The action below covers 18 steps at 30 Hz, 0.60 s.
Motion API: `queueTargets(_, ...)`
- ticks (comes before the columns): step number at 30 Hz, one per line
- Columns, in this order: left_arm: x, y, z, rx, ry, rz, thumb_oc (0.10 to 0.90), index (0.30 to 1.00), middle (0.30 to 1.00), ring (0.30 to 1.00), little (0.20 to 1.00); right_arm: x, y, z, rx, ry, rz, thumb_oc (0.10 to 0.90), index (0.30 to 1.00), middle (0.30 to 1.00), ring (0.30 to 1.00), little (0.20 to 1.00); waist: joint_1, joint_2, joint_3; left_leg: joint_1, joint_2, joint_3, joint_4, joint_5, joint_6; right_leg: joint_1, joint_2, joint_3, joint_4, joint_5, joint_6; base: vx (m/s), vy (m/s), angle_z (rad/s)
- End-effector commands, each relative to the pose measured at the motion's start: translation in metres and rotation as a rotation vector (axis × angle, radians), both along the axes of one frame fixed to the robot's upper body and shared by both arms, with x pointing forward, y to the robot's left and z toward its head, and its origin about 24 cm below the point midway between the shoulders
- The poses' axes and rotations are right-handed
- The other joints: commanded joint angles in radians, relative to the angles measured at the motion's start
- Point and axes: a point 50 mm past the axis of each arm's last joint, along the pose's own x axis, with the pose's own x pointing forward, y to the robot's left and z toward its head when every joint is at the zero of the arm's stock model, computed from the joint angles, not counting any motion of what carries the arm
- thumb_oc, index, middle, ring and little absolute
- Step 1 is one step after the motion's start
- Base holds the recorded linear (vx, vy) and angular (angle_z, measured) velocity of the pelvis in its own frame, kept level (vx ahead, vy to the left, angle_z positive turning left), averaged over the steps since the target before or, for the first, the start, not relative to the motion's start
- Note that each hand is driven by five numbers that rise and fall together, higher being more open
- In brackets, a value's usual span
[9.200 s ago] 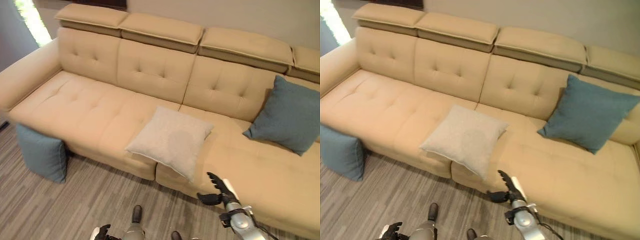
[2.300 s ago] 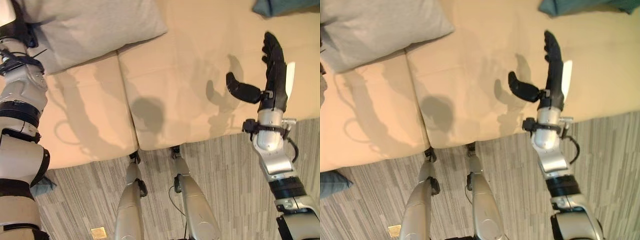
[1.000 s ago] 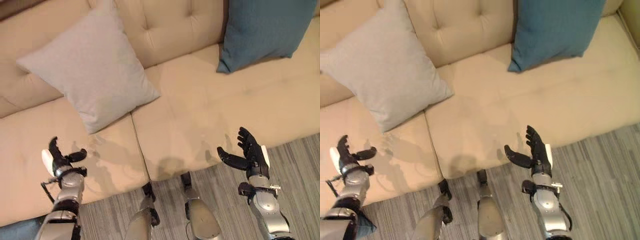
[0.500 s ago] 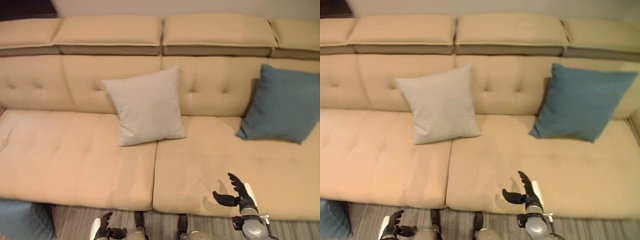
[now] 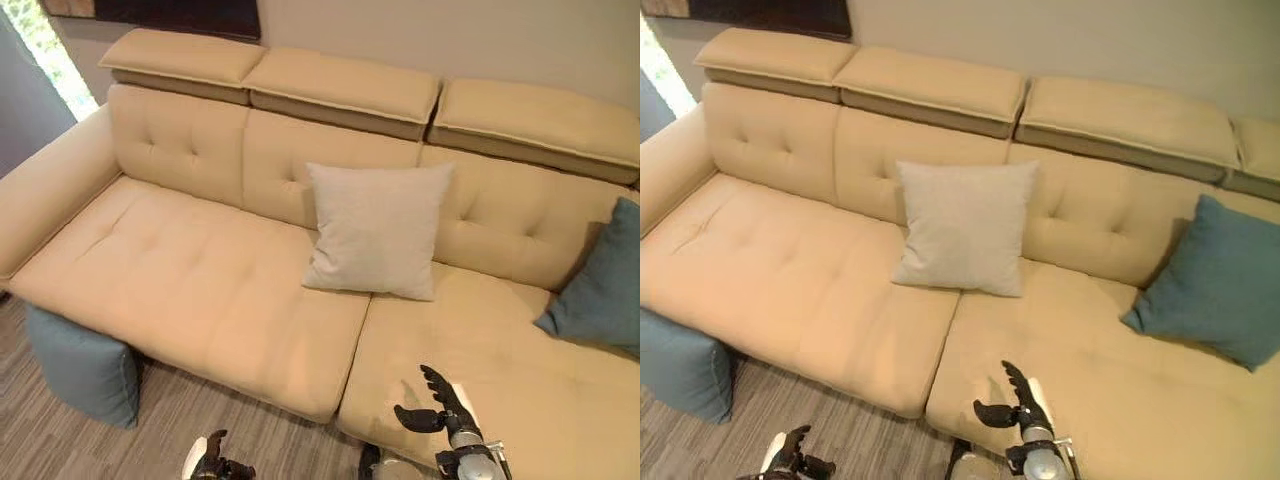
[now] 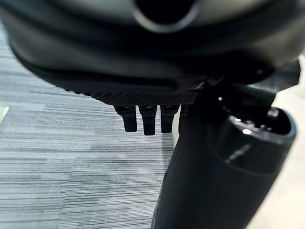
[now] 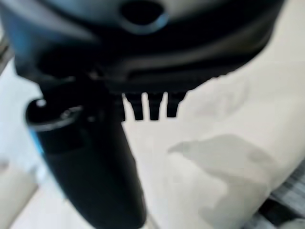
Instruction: Pick up all the scattered cushions and arrange them neatly on the sofa.
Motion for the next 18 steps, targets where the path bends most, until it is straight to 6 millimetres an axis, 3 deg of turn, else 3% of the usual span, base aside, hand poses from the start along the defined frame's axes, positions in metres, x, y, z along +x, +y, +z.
queueTargets(1,0.014,0.019,0.009,0.087,-0.039,-0.029,0.8,0.9,0.9,0.9,0.9,0.039,0.018,0.032,0.059,-0.207,0.019,0.8,0.9,0.9,0.9,0.9,0.009,-0.044,0.036,0.118,-0.054,-0.007,-0.105,-0.102,0.058,-0.094,0.093,0.134,-0.186,0.124,0.107,-0.3,-0.017,0.25)
queueTargets(4,-0.007,0.023,0.002,0.069,0.026,0.027,0.8,0.9,0.9,0.9,0.9,0.039,0.024,0.03,0.036,-0.197,0.065,0.8,0.9,0.9,0.9,0.9,0.07,-0.023,0.018,0.062,-0.004,0.024,-0.123,-0.041,0.053,-0.009,0.049,0.049,-0.028,0.008,0.051,-0.35,-0.063,-0.15)
queueTargets(6,-0.027,0.031,-0.001,0.077,0.091,0.078,0.8,0.9,0.9,0.9,0.9,0.04,0.031,0.029,0.015,-0.182,0.121,0.8,0.9,0.9,0.9,0.9,0.114,-0.023,-0.012,0.026,0.026,0.044,-0.127,-0.015,0.041,0.101,-0.01,0.031,0.009,-0.019,0.045,-0.32,-0.183,-0.18)
queueTargets(7,-0.027,0.031,-0.001,0.077,0.091,0.078,0.8,0.9,0.9,0.9,0.9,0.04,0.031,0.029,0.015,-0.182,0.121,0.8,0.9,0.9,0.9,0.9,0.114,-0.022,-0.013,0.026,0.026,0.044,-0.127,-0.015,0.041,0.1,-0.009,0.031,0.008,-0.019,0.045,-0.28,-0.212,-0.26)
queueTargets(9,-0.037,0.039,-0.002,0.093,0.118,0.127,0.8,0.9,0.9,0.9,0.9,0.042,0.036,0.03,0.036,-0.181,0.13,0.8,0.9,0.9,0.9,0.9,0.139,-0.037,-0.032,-0.019,0.038,0.04,-0.094,-0.009,0.031,0.176,-0.035,0.075,-0.001,0.0,0.059,-0.25,-0.261,-0.21)
queueTargets(11,-0.038,0.047,0.001,0.117,0.115,0.152,0.8,0.9,0.9,0.9,0.9,0.043,0.039,0.032,0.046,-0.192,0.144,0.8,0.9,0.9,0.9,0.9,0.152,-0.062,-0.045,-0.094,0.041,0.015,-0.034,-0.004,0.02,0.231,-0.033,0.189,-0.026,0.047,0.089,-0.33,-0.404,-0.02)
queueTargets(12,-0.038,0.052,0.002,0.135,0.116,0.148,0.8,0.9,0.9,0.9,0.9,0.045,0.039,0.038,0.031,-0.217,0.166,0.8,0.9,0.9,0.9,0.9,0.148,-0.074,-0.052,-0.139,0.045,-0.002,-0.01,0.007,0.012,0.266,-0.011,0.275,-0.069,0.033,0.103,-0.33,-0.41,0.23)
queueTargets(14,-0.029,0.054,0.005,0.15,0.093,0.141,0.8,0.9,0.9,0.9,0.9,0.048,0.046,0.044,0.036,-0.246,0.216,0.8,0.9,0.9,0.9,0.9,0.142,-0.083,-0.045,-0.202,0.071,-0.041,0.008,0.051,-0.006,0.286,0.06,0.403,-0.123,-0.112,0.07,-0.31,-0.404,0.33)
queueTargets(16,-0.017,0.056,0.008,0.162,0.056,0.144,0.8,0.9,0.9,0.9,0.9,0.048,0.051,0.044,0.032,-0.245,0.256,0.8,0.9,0.9,0.9,0.9,0.15,-0.068,-0.034,-0.25,0.11,-0.073,-0.035,0.143,-0.037,0.286,0.11,0.385,-0.185,-0.186,0.031,-0.34,-0.419,0.35)
queueTargets(18,-0.008,0.052,0.01,0.113,-0.012,0.223,0.8,0.9,0.9,0.9,0.9,0.046,0.051,0.043,0.021,-0.235,0.283,0.8,0.9,0.9,0.9,0.9,0.154,-0.049,-0.022,-0.236,0.137,-0.105,-0.146,0.201,-0.057,0.261,0.15,0.363,-0.202,-0.19,0.01,-0.31,-0.362,0.32)
